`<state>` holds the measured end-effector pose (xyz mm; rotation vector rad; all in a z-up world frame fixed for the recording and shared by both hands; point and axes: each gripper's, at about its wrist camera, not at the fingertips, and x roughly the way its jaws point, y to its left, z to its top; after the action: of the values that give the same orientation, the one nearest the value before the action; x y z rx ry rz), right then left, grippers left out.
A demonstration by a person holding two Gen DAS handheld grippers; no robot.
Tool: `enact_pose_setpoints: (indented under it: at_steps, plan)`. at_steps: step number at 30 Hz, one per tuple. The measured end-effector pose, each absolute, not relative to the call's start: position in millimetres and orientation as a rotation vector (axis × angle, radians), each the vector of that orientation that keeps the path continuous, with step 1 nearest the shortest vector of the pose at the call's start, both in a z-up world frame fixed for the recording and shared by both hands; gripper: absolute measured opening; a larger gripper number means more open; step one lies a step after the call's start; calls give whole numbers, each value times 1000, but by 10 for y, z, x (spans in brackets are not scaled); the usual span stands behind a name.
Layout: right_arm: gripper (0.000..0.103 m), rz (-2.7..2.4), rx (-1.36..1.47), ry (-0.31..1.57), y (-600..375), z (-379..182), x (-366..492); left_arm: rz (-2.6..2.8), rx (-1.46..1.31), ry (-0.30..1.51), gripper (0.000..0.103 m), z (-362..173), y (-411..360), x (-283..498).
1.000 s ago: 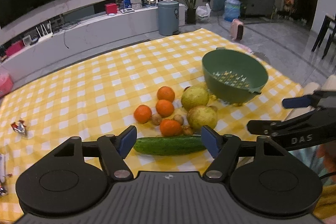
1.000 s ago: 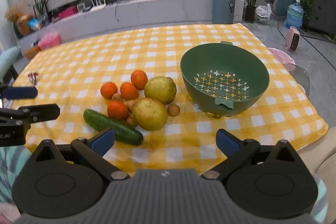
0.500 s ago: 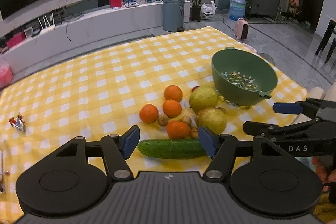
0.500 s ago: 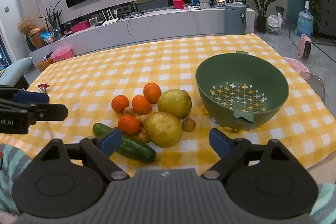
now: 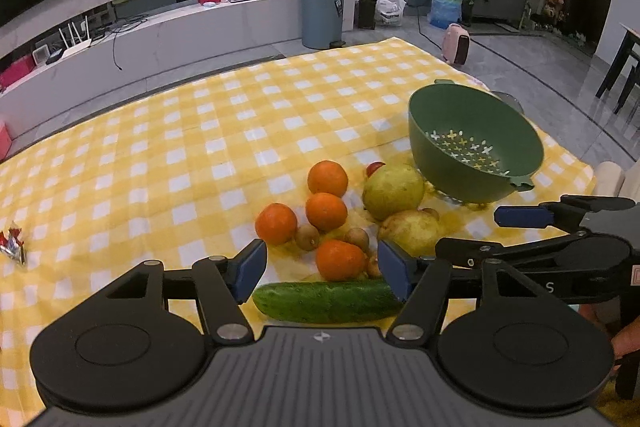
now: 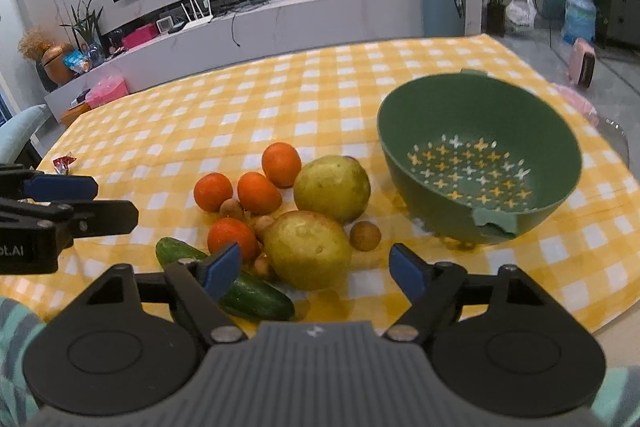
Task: Organize fruits
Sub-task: 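Grasp the reddish-yellow pear with the right gripper and lift it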
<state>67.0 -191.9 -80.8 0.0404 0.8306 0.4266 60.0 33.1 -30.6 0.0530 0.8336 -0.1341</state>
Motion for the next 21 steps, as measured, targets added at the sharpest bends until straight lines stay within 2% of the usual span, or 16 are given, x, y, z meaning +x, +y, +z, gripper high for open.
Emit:
enact_pose_setpoints:
  at_steps: [21]
  plan:
    - [76, 445, 95, 961, -1684, -1242, 1160, -178, 52, 922, 75, -657, 400, 999]
